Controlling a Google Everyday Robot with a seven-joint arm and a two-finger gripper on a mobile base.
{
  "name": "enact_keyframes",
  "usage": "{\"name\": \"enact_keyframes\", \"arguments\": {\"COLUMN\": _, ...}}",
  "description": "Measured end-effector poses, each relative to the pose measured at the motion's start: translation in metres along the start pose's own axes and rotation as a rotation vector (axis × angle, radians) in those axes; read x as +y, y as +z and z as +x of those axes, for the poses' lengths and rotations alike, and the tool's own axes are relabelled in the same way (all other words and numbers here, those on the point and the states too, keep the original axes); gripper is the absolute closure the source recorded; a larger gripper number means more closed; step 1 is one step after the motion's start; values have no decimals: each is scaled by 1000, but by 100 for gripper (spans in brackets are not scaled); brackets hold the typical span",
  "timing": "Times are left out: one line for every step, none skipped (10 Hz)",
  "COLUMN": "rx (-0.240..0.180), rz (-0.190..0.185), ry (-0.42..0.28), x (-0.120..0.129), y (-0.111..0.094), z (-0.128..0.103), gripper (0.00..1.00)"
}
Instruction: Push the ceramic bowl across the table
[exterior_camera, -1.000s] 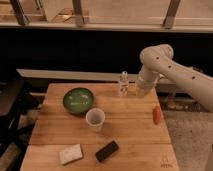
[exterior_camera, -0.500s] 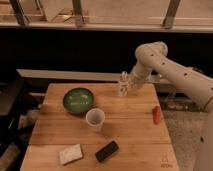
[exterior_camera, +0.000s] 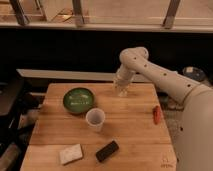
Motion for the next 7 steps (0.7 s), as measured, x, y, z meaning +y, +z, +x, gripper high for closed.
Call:
{"name": "enact_keyframes", "arguments": {"rx": -1, "rz": 2, "ry": 5, "x": -4, "y": -1, "z": 0, "gripper": 100}}
{"name": "enact_keyframes", "arguments": {"rx": -1, "rz": 3, "ry": 4, "x": -3, "y": -1, "z": 0, "gripper": 100}}
{"name": "enact_keyframes", "arguments": {"rx": 0, "rz": 0, "ry": 0, "x": 0, "y": -1, "z": 0, "gripper": 100}}
{"name": "enact_keyframes", "arguments": {"rx": 0, "rz": 3, "ry": 1, "x": -2, "y": 0, "z": 0, "gripper": 100}}
{"name": "enact_keyframes", "arguments": {"rx": -7, "rz": 11, "ry": 5, "x": -7, "y": -3, "z": -2, "gripper": 100}}
{"name": "enact_keyframes", "arguments": {"rx": -18, "rz": 16, "ry": 5, "x": -9, "y": -5, "z": -5, "gripper": 100}}
{"name": "enact_keyframes", "arguments": {"rx": -27, "rz": 19, "ry": -4, "x": -6, "y": -2, "z": -8, "gripper": 100}}
